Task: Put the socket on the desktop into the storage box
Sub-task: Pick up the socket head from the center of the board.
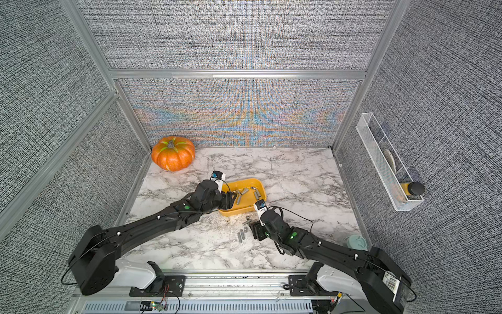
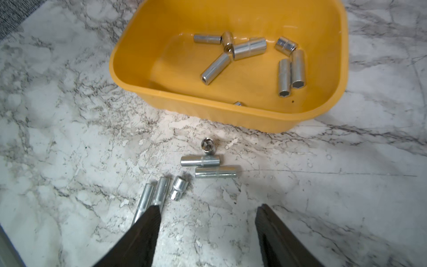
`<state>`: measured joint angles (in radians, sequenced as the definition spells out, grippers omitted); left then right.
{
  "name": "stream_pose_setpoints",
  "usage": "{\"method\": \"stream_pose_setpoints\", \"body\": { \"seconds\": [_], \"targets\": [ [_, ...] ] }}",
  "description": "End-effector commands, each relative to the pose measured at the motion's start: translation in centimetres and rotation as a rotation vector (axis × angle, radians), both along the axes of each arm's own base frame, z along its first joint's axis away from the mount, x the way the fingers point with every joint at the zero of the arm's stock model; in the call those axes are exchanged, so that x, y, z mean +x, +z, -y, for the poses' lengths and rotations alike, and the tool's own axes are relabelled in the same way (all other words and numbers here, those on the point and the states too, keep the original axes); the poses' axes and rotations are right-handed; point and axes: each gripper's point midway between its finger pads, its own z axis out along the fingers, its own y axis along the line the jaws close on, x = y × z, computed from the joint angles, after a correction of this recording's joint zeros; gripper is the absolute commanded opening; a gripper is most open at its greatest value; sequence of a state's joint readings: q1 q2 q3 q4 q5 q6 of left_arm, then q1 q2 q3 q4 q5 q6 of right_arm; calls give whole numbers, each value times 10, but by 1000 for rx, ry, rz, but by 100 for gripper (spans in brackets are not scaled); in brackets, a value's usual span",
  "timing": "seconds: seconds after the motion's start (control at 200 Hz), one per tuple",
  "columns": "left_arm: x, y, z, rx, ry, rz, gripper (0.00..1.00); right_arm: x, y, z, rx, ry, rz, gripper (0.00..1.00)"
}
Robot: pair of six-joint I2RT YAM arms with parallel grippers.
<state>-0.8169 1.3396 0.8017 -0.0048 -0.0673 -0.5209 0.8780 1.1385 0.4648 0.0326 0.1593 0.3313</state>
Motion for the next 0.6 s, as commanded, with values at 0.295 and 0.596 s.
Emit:
{"method": "stream_pose_setpoints", "body": {
  "seconds": [0.295, 0.596],
  "targets": [
    [-57, -49, -7, 39, -189, 36, 77, 5, -28, -15, -21, 6, -59, 73],
    [-54, -49, -5, 11, -158, 64, 76, 13, -48, -11, -47, -28, -107, 71]
  ]
}}
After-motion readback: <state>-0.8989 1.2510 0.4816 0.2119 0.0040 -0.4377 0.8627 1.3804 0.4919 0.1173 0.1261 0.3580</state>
